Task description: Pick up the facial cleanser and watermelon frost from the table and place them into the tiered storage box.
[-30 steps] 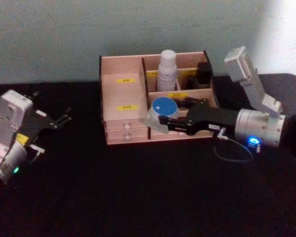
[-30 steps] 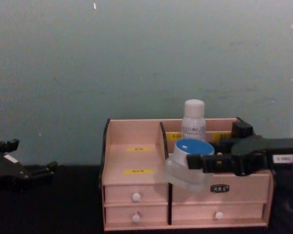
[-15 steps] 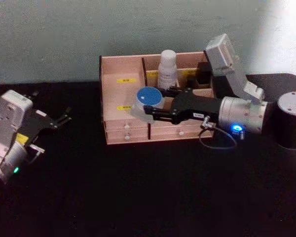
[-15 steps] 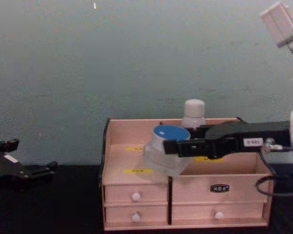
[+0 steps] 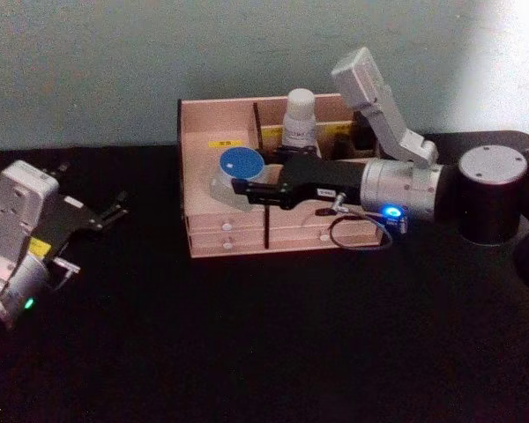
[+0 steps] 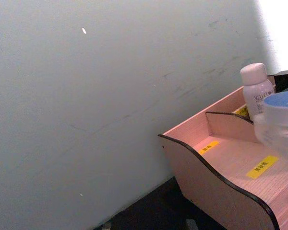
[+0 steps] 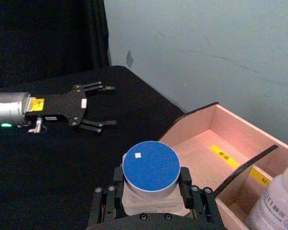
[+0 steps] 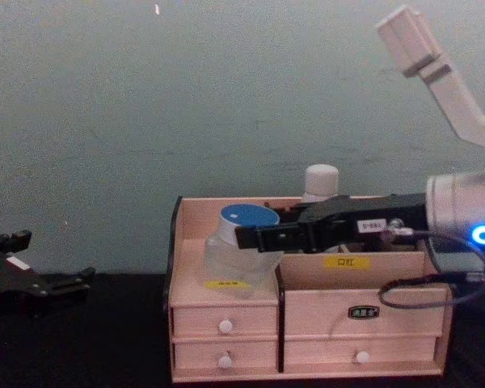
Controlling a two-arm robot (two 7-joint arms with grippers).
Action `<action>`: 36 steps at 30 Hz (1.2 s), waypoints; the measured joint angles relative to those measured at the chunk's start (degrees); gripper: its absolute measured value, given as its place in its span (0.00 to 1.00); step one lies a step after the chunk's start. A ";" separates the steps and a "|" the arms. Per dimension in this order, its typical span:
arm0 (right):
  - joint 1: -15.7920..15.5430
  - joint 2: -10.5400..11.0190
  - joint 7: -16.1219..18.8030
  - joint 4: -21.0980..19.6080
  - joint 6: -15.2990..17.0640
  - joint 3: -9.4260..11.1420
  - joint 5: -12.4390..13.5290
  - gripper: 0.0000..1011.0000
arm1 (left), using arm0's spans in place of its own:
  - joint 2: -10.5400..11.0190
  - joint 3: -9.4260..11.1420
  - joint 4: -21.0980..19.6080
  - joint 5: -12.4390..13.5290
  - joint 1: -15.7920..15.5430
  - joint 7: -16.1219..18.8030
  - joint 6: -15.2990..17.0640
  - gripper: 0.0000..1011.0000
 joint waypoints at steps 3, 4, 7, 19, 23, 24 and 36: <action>1.33 -1.29 0.39 2.36 -0.35 -0.50 -0.35 0.69 | 0.00 0.00 0.00 0.00 0.00 0.00 0.00 0.99; 1.94 -1.87 0.56 3.61 -0.58 -0.72 -0.57 0.69 | 0.00 0.00 0.00 0.00 0.00 0.00 0.00 0.99; 2.74 -2.68 0.81 5.13 -0.91 -0.99 -0.88 0.69 | 0.00 0.00 0.00 0.00 0.00 0.00 0.00 0.99; 5.65 -6.00 1.23 11.28 -2.14 -1.28 -2.30 0.69 | 0.00 0.00 0.00 0.00 0.00 0.00 0.00 0.99; 6.54 -7.23 1.13 13.78 -2.48 -1.23 -2.88 0.69 | 0.00 0.00 0.00 0.00 0.00 0.00 0.00 0.99; 6.68 -7.41 1.13 14.15 -2.52 -1.22 -2.98 0.69 | 0.00 0.00 0.00 0.00 0.00 0.00 0.00 0.99; 8.20 -9.54 1.46 18.44 -2.74 -0.83 -4.50 0.69 | 0.00 0.00 0.00 0.00 0.00 0.00 0.00 0.99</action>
